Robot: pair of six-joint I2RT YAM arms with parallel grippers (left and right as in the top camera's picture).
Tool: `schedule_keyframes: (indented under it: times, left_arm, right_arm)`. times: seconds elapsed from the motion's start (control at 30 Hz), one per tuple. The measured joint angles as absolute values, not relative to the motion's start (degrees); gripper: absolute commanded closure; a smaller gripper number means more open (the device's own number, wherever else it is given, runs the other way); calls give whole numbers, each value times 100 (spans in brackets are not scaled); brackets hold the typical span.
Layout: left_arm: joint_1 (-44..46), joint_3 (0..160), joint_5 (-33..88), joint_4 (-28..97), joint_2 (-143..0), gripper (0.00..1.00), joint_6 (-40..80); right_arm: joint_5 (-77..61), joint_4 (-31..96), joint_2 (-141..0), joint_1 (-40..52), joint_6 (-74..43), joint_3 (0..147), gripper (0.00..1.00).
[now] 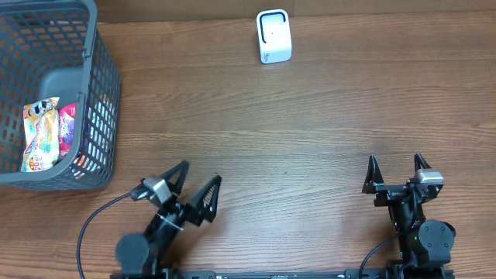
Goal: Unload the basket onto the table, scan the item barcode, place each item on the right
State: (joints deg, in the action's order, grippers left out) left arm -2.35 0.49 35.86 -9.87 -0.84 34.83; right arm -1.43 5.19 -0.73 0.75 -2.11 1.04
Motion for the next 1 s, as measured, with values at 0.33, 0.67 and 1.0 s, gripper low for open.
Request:
schedule_keyframes:
  times: [0.33, 0.67, 1.0]
  left_arm:
    - [-235, 2707, 3422, 1087, -698, 0, 2281]
    - [-235, 9212, 1431, 6560, -5452, 0, 257]
    - [-1437, 14595, 445, 7994, -9273, 0, 108]
  right_arm:
    - [-145, 515, -73, 73, -211, 104, 0]
    - [-143, 517, -62, 73, -209, 104, 0]
    - [-145, 515, -62, 75, -209, 104, 0]
